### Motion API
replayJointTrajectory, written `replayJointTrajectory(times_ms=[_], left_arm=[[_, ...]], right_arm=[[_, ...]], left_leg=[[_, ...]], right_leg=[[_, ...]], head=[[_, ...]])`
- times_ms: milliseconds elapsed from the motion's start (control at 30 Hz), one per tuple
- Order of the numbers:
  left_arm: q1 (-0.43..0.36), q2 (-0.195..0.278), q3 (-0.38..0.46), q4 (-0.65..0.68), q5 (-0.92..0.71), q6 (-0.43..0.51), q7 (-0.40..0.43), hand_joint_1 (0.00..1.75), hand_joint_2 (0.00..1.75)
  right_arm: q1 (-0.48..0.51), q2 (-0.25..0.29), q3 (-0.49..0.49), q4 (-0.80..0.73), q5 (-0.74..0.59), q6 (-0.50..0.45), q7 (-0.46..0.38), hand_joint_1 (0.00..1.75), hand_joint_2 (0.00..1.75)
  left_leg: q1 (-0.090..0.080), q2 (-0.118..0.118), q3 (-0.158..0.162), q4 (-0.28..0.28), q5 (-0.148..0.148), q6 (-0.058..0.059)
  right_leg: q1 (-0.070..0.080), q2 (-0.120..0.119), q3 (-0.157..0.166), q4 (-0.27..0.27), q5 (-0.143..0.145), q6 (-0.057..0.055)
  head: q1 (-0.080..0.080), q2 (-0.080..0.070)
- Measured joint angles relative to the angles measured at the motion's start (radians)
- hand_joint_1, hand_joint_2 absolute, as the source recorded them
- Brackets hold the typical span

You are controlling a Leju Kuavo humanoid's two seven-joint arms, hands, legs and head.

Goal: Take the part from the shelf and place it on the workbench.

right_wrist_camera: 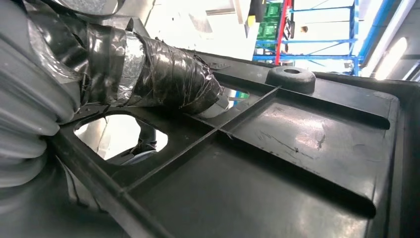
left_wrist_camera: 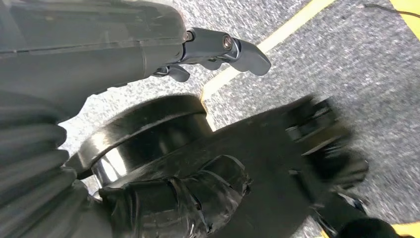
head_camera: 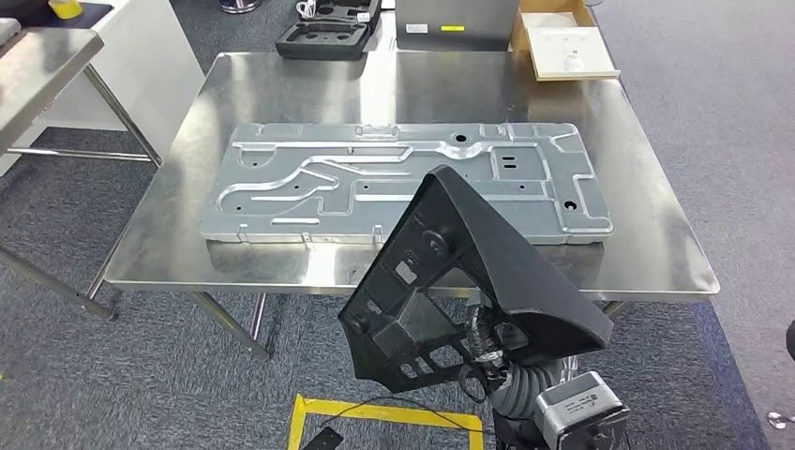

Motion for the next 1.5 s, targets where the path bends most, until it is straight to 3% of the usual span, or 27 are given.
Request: replayJointTrajectory(times_ms=[33,67,133,200,300,367,400,467,500,533,567,633,700,767,867,1000,1033,1067,1167,1233,1367,1400,1500], left_arm=[[0.002,0.000,0.000,0.000,0.000,0.000,0.000,0.00,1.75],[0.004,0.000,0.000,0.000,0.000,0.000,0.001,0.00,1.75],[0.004,0.000,0.000,0.000,0.000,0.000,0.001,0.00,1.75],[0.005,-0.002,0.000,0.000,0.000,0.000,0.001,0.00,1.75],[0.010,-0.001,0.000,-0.001,0.001,0.000,0.000,0.00,1.75],[0.006,-0.001,0.000,-0.001,0.000,0.000,-0.001,0.00,1.75],[0.003,-0.001,0.000,-0.001,0.000,0.000,0.000,0.00,1.75],[-0.003,-0.001,0.000,-0.001,0.000,0.000,0.002,0.00,1.75],[-0.004,-0.001,0.000,-0.001,0.000,0.000,0.003,0.00,1.75],[-0.004,-0.001,0.000,-0.001,0.000,0.000,0.004,0.00,1.75],[-0.004,-0.001,0.000,-0.001,0.000,-0.001,0.003,0.00,1.75],[-0.004,-0.002,0.000,-0.001,-0.002,-0.002,0.000,0.00,1.75],[-0.007,-0.004,0.000,-0.002,-0.004,-0.003,-0.005,0.00,1.75],[-0.010,-0.006,0.000,-0.002,-0.006,-0.003,-0.006,0.00,1.75],[-0.013,-0.006,-0.003,-0.002,-0.009,-0.003,-0.007,0.00,1.75],[-0.016,-0.006,-0.018,-0.003,-0.015,-0.008,-0.007,0.00,1.75],[-0.015,-0.006,-0.019,-0.003,-0.019,-0.011,-0.006,0.00,1.75],[-0.015,-0.006,-0.020,-0.003,-0.023,-0.015,-0.005,0.00,1.75],[-0.022,-0.006,-0.031,-0.003,-0.041,-0.034,0.002,0.00,1.75],[-0.028,-0.005,-0.035,-0.003,-0.050,-0.045,0.009,0.00,1.75],[-0.038,-0.006,-0.040,-0.003,-0.062,-0.054,0.014,0.00,1.75],[-0.042,-0.006,-0.044,-0.003,-0.065,-0.055,0.014,0.00,1.75],[-0.056,-0.008,-0.053,-0.003,-0.075,-0.056,0.018,0.00,1.75]], right_arm=[[0.000,0.000,0.000,0.000,0.000,0.000,0.001,1.41,1.75],[0.001,0.000,0.000,0.000,0.000,0.000,0.002,1.41,1.75],[0.001,-0.001,0.000,0.000,0.000,0.000,0.002,1.41,1.75],[-0.001,-0.002,0.000,0.001,-0.001,0.000,0.002,1.41,1.75],[-0.002,-0.004,0.000,0.002,-0.009,0.000,0.002,1.41,1.75],[-0.004,-0.006,0.000,0.002,-0.022,0.000,-0.001,1.41,1.75],[-0.007,-0.007,0.000,0.002,-0.030,0.000,-0.003,1.41,1.75],[-0.010,-0.008,0.000,0.003,-0.043,0.000,-0.006,1.41,1.75],[-0.010,-0.009,0.000,0.004,-0.049,0.000,-0.008,1.41,1.75],[-0.010,-0.010,0.000,0.005,-0.054,0.000,-0.011,1.41,1.75],[-0.011,-0.010,0.000,0.006,-0.062,0.000,-0.014,1.41,1.75],[-0.016,-0.011,0.000,0.007,-0.076,0.000,-0.021,1.41,1.75],[-0.025,-0.013,0.000,0.007,-0.088,0.003,-0.026,1.41,1.75],[-0.035,-0.016,0.000,0.008,-0.095,0.011,-0.032,1.41,1.75],[-0.055,-0.019,0.000,0.009,-0.102,0.027,-0.035,1.41,1.75],[-0.091,-0.029,0.000,0.013,-0.087,0.045,-0.018,1.41,1.75],[-0.102,-0.035,0.000,0.014,-0.075,0.049,-0.006,1.41,1.75],[-0.116,-0.041,0.000,0.016,-0.061,0.055,0.009,1.41,1.75],[-0.183,-0.061,0.000,0.023,-0.044,0.108,0.056,1.41,1.75],[-0.240,-0.073,-0.002,0.030,-0.069,0.162,0.072,1.41,1.75],[-0.326,-0.088,-0.012,0.043,-0.144,0.221,0.070,1.41,1.75],[-0.347,-0.092,-0.015,0.048,-0.156,0.227,0.070,1.41,1.75],[-0.437,-0.116,-0.025,0.082,-0.134,0.229,0.103,1.41,1.75]], left_leg=[[0.006,0.001,-0.018,0.000,0.010,-0.005],[0.012,0.002,-0.019,-0.034,0.042,-0.011],[0.022,0.003,0.006,-0.158,0.145,-0.020],[0.021,0.005,0.025,-0.239,0.191,-0.021],[0.012,0.005,0.035,-0.247,0.187,0.003],[0.012,0.004,0.045,-0.254,0.182,0.016],[0.011,0.005,0.051,-0.257,0.180,0.022],[0.006,0.005,0.060,-0.258,0.171,0.033],[0.004,0.005,0.066,-0.258,0.167,0.037],[0.001,0.003,0.072,-0.258,0.161,0.040],[-0.002,0.002,0.079,-0.258,0.156,0.041],[-0.004,-0.002,0.095,-0.257,0.144,0.040],[-0.008,-0.006,0.102,-0.255,0.135,0.034],[-0.010,-0.007,0.102,-0.257,0.132,0.027],[-0.010,-0.004,0.094,-0.238,0.112,0.012],[0.003,0.000,-0.013,-0.036,0.028,-0.010],[0.006,0.001,-0.029,-0.013,0.034,-0.014],[0.009,0.002,-0.030,-0.025,0.057,-0.017],[0.012,0.004,0.035,-0.187,0.153,-0.020],[0.008,0.003,0.060,-0.245,0.164,-0.011],[0.006,0.000,0.067,-0.261,0.167,0.017],[0.007,0.001,0.069,-0.265,0.169,0.024],[0.004,0.005,0.069,-0.265,0.169,0.034]], right_leg=[[-0.003,0.001,0.010,0.000,-0.008,0.003],[-0.006,0.002,0.022,0.000,-0.017,0.007],[-0.011,0.003,0.046,0.002,-0.037,0.019],[-0.011,0.005,0.055,0.009,-0.055,0.034],[-0.014,0.006,0.059,0.013,-0.076,0.057],[-0.017,0.004,0.044,0.050,-0.101,0.065],[-0.018,0.003,0.019,0.100,-0.123,0.066],[-0.013,0.002,-0.063,0.239,-0.170,0.065],[-0.011,0.002,-0.100,0.289,-0.176,0.064],[-0.010,0.002,-0.122,0.305,-0.161,0.062],[-0.008,0.002,-0.125,0.283,-0.127,0.058],[-0.001,0.002,-0.091,0.158,-0.037,0.045],[0.006,0.003,-0.054,0.057,0.009,0.033],[0.009,0.005,-0.045,0.034,0.010,0.027],[0.000,0.005,-0.036,0.019,0.014,0.016],[-0.004,0.001,-0.026,0.012,0.012,0.009],[-0.005,0.001,-0.026,0.013,0.010,0.009],[-0.006,0.002,-0.026,0.015,0.008,0.010],[-0.010,0.007,-0.024,0.023,0.000,0.021],[-0.008,0.009,-0.028,0.027,-0.002,0.032],[-0.011,0.007,-0.036,0.042,-0.013,0.053],[-0.011,0.006,-0.052,0.077,-0.033,0.057],[-0.011,0.004,-0.143,0.260,-0.106,0.061]], head=[[0.000,0.000],[0.000,0.000],[0.000,0.000],[0.000,0.000],[0.000,0.000],[0.002,0.000],[0.003,0.000],[0.005,0.000],[0.005,0.000],[0.005,0.000],[0.005,0.000],[0.005,0.000],[0.005,0.000],[0.006,0.000],[0.003,0.000],[-0.002,0.000],[-0.002,0.000],[-0.002,0.000],[-0.003,0.000],[-0.003,0.000],[-0.001,0.000],[0.000,0.000],[0.003,0.000]])
